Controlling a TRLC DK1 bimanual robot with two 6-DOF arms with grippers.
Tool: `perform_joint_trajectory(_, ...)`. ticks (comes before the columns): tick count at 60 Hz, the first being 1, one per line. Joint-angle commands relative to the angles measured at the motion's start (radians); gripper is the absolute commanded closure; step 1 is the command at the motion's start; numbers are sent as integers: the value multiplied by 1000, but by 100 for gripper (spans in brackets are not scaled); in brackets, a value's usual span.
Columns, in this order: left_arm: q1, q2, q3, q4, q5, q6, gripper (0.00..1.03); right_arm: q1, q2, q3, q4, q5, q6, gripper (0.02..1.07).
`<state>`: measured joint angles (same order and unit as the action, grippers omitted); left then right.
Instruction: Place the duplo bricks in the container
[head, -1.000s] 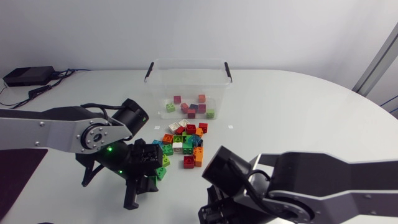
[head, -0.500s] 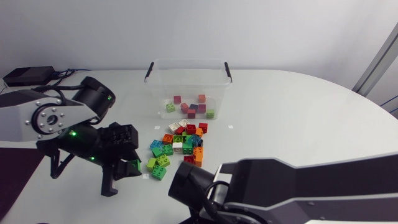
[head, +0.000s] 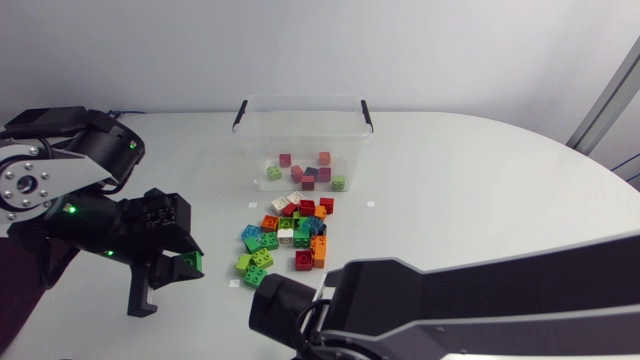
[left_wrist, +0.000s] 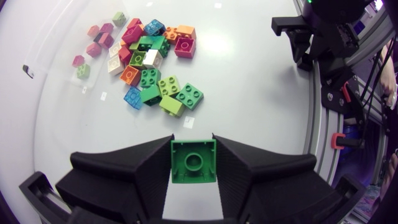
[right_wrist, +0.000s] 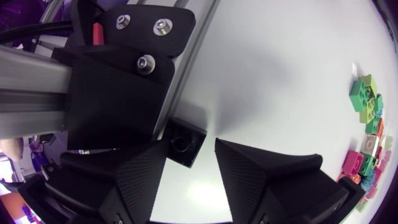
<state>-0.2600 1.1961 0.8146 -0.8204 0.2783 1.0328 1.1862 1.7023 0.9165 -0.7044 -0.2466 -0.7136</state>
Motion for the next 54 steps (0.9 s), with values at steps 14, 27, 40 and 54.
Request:
perform_joint_trajectory(14, 31, -43, 21, -25, 4, 55, 80, -198, -32, -8, -10, 46, -10, 58)
perform_joint_trajectory(27, 33, -52, 20, -28, 10, 59, 80, -384, -49, 7, 19, 72, -55, 58)
perform_joint_trajectory(40, 53, -63, 12, -31, 21, 73, 80, -316, -153, -24, -10, 67, -47, 6)
perform_joint_trajectory(54, 68, -73, 37, -31, 48, 56, 80, -160, -107, -1, -4, 148, 169, 10)
